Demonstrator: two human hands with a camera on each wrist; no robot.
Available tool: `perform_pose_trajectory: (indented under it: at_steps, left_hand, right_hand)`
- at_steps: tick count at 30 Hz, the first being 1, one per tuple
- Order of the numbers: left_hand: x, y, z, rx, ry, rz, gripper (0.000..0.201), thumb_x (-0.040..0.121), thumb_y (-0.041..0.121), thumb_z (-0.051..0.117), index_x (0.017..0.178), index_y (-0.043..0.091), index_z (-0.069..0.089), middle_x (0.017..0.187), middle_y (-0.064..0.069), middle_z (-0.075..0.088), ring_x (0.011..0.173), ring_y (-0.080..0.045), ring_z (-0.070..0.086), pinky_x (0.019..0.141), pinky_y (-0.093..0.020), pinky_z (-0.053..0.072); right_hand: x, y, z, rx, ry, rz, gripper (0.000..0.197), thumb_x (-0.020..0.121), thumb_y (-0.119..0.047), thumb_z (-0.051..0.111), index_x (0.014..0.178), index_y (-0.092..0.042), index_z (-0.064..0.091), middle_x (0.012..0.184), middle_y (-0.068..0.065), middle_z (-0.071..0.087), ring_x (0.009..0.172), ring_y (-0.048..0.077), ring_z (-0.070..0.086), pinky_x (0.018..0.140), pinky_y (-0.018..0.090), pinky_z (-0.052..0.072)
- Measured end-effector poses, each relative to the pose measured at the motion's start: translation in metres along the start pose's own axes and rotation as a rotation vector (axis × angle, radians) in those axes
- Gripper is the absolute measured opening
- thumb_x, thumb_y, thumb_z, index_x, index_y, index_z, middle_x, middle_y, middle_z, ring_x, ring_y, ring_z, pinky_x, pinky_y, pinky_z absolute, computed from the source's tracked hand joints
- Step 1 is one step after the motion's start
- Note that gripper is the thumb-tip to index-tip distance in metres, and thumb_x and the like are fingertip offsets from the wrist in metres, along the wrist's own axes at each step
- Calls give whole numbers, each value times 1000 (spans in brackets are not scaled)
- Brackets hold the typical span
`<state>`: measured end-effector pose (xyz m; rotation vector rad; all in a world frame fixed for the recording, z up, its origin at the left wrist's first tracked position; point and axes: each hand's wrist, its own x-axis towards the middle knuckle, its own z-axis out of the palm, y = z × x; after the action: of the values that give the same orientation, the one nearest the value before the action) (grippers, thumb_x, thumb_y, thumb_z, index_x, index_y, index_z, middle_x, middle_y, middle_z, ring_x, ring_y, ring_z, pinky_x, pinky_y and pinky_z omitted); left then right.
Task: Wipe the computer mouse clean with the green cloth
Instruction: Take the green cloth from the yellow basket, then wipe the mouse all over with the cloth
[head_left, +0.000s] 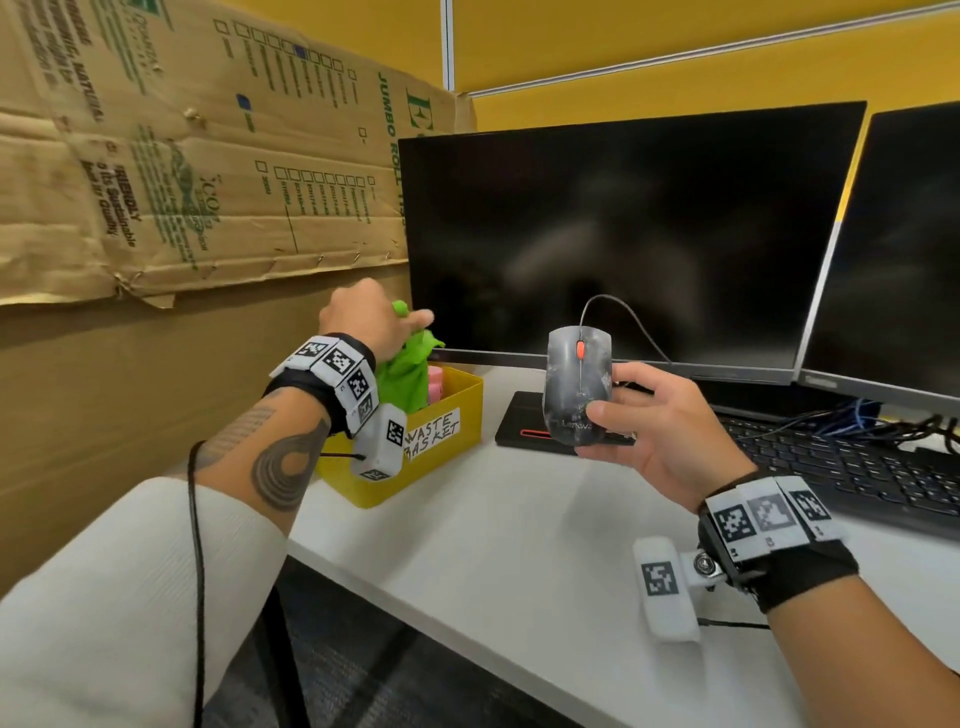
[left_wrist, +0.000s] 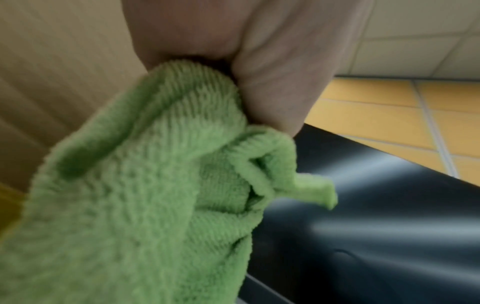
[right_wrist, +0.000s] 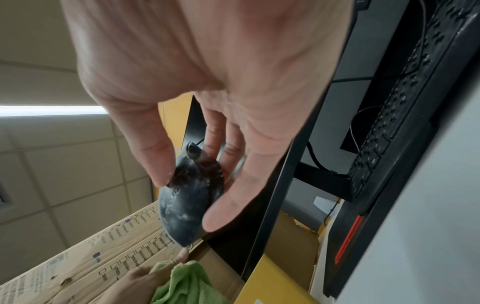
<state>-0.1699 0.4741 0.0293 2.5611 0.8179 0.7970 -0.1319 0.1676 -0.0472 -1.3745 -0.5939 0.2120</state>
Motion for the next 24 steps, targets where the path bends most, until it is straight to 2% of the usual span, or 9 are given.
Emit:
perform_pose_trajectory:
  at_steps: [2,5,8,11,14,16,19,21,24]
  left_hand:
    - [-5,14,-6,-47,22,52,70,87,74,66,114,10,75,119,-20,68,113,-41,64,82,-43,50]
    - [-15,41,-10,-120,-16,190,61,94,67,63,101,8,78,104,-17,72,105,-38,67,86,-43,56]
    - [-26,68,-5,-240,-92,350,40,100,50,65,106,15,81,110,-14,77,112,-32,68,91,-37,54]
    - [-36,95,8,-395,-177,455,15,99,35,72,108,29,81,112,-1,78,112,-21,71,94,-34,56]
    - [-51,124,27,-577,-300,497,24,96,15,77,116,27,79,103,2,78,95,-14,75,85,-31,64]
    - [-66,143,40,-718,-413,515,33,95,-1,73,121,19,76,101,-6,78,88,-18,76,79,-29,66]
    - [-86,168,65,-838,-540,526,35,89,-15,64,102,17,69,90,-18,72,75,-34,64,68,-44,56]
    - [-100,187,86,-861,-545,523,36,84,-13,58,83,23,62,82,-16,59,72,-27,51,64,-40,40]
    - [-125,214,115,-953,-611,509,40,83,-11,53,68,23,67,78,-13,60,75,-24,54,71,-37,43]
  right_hand:
    - [-2,-5,-4,-4,3,-12,35,90,6,67,123,-4,63,111,21,76,101,41,75,85,56,61]
    - [-7,-15,-16,-8,23,-33,35,90,7,67,124,-2,62,111,21,76,102,41,75,84,56,61]
    - [-14,-27,-35,-15,53,-50,36,91,7,66,125,-2,62,114,22,75,104,39,75,83,53,62]
    - [-24,-38,-59,-21,98,-68,37,91,7,65,126,-2,62,117,27,72,107,42,73,85,56,61]
    - [-36,-47,-86,-25,155,-79,36,90,8,65,125,-1,62,120,31,69,109,46,71,86,58,61]
    - [-44,-51,-104,-17,200,-82,35,90,9,64,124,0,61,121,33,67,110,48,69,85,57,61]
    - [-54,-55,-130,-4,259,-84,36,90,10,63,125,2,60,122,34,66,105,44,72,83,55,62]
    - [-60,-54,-146,12,295,-86,37,90,10,63,126,3,59,122,33,67,102,41,72,81,55,62]
    - [-67,-49,-167,37,342,-84,37,90,9,62,125,1,60,116,29,70,100,40,72,78,51,61]
